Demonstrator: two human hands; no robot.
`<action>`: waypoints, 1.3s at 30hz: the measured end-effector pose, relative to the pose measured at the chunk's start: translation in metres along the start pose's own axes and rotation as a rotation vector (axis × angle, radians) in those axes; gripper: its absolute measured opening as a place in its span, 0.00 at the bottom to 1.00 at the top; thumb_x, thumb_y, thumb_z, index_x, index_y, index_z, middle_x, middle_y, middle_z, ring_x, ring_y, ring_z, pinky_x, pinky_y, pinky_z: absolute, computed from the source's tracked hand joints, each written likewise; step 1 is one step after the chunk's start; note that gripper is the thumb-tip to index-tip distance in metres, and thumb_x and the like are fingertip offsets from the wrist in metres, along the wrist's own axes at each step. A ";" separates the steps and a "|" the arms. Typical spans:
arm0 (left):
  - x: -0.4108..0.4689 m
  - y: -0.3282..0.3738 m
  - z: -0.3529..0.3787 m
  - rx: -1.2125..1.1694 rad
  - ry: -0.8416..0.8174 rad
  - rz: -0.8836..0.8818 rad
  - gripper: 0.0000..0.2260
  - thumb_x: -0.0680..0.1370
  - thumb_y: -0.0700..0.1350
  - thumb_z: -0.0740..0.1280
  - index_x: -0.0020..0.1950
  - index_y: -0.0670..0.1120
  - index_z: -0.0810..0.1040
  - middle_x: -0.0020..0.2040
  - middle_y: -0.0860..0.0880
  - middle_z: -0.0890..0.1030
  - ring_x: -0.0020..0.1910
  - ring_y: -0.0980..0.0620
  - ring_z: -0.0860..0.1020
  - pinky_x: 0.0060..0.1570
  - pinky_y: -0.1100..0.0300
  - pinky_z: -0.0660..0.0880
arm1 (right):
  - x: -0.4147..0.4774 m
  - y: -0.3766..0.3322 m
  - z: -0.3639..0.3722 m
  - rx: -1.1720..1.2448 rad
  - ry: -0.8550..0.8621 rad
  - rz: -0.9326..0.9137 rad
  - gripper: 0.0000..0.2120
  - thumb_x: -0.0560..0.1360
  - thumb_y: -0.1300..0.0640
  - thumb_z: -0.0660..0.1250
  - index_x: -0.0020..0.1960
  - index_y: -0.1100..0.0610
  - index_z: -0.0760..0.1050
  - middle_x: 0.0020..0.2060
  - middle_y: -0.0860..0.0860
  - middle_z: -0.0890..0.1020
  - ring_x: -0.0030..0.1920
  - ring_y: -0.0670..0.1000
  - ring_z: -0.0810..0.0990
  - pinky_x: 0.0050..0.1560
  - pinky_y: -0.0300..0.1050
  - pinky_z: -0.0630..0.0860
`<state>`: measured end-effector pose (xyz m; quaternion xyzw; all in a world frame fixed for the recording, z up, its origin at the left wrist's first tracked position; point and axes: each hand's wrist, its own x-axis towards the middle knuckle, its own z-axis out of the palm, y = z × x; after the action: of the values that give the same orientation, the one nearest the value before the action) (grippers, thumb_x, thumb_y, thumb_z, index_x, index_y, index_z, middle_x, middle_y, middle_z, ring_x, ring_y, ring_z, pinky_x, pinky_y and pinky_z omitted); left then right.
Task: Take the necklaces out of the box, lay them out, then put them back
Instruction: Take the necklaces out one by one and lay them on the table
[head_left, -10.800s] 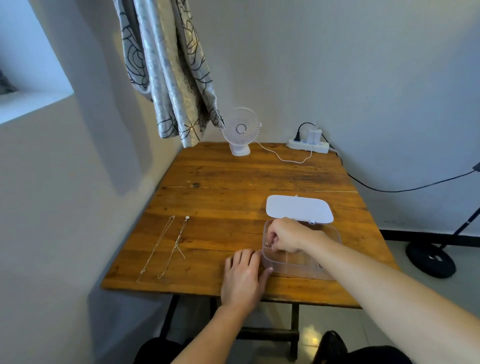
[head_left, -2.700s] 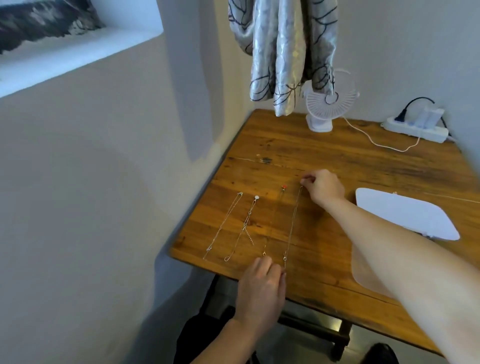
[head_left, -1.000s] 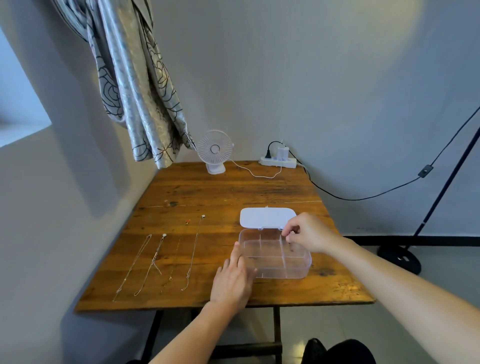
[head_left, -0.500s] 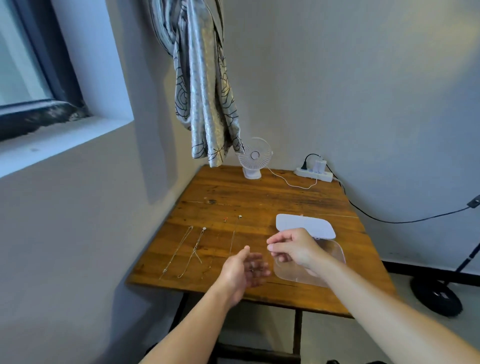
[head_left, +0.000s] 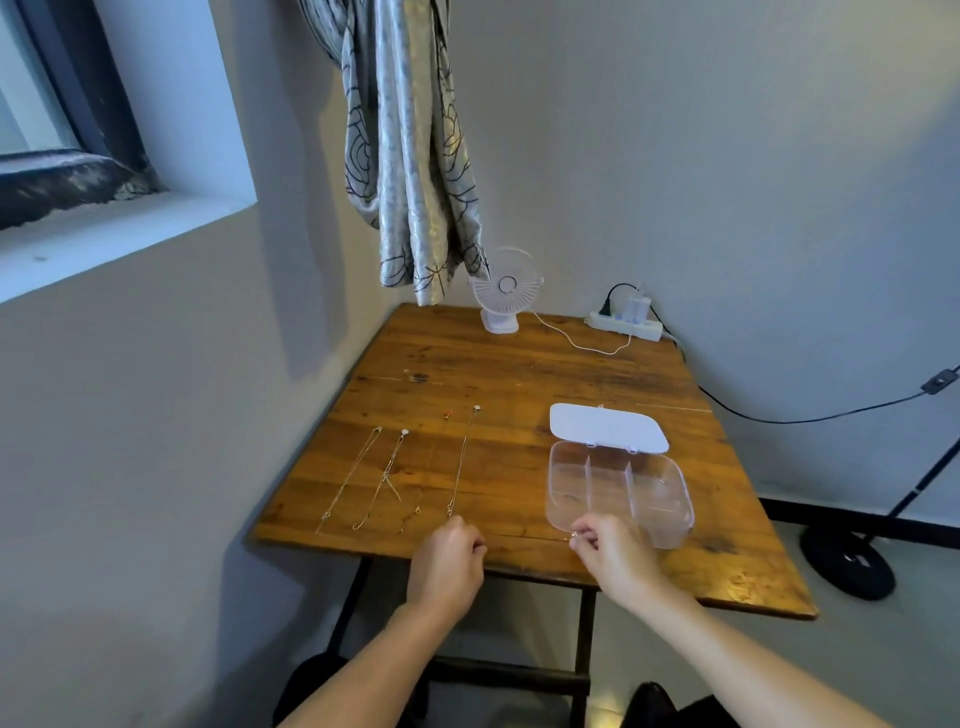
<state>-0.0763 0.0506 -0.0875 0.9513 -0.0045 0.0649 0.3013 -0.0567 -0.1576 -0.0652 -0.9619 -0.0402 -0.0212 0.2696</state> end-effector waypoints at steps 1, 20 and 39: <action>-0.001 -0.003 0.002 -0.003 0.011 0.013 0.05 0.78 0.47 0.66 0.52 0.51 0.80 0.51 0.55 0.77 0.47 0.60 0.75 0.52 0.64 0.75 | -0.002 0.001 -0.003 0.006 0.021 -0.011 0.10 0.76 0.55 0.69 0.56 0.55 0.81 0.46 0.49 0.85 0.43 0.43 0.79 0.39 0.27 0.68; 0.002 -0.004 0.015 -0.090 0.180 0.119 0.08 0.78 0.45 0.65 0.55 0.49 0.81 0.48 0.55 0.80 0.44 0.60 0.78 0.48 0.66 0.76 | 0.173 -0.066 -0.017 0.171 0.124 0.011 0.09 0.76 0.59 0.69 0.55 0.58 0.81 0.49 0.54 0.84 0.48 0.51 0.80 0.47 0.42 0.72; 0.010 -0.020 0.036 0.171 0.162 0.164 0.06 0.73 0.48 0.68 0.49 0.53 0.82 0.40 0.56 0.77 0.39 0.58 0.73 0.37 0.64 0.73 | 0.221 -0.056 0.062 -0.106 -0.023 0.015 0.10 0.77 0.57 0.67 0.56 0.56 0.81 0.54 0.55 0.83 0.53 0.59 0.80 0.51 0.48 0.77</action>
<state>-0.0616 0.0465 -0.1265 0.9616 -0.0523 0.1661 0.2122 0.1601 -0.0635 -0.0750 -0.9753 -0.0347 -0.0104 0.2178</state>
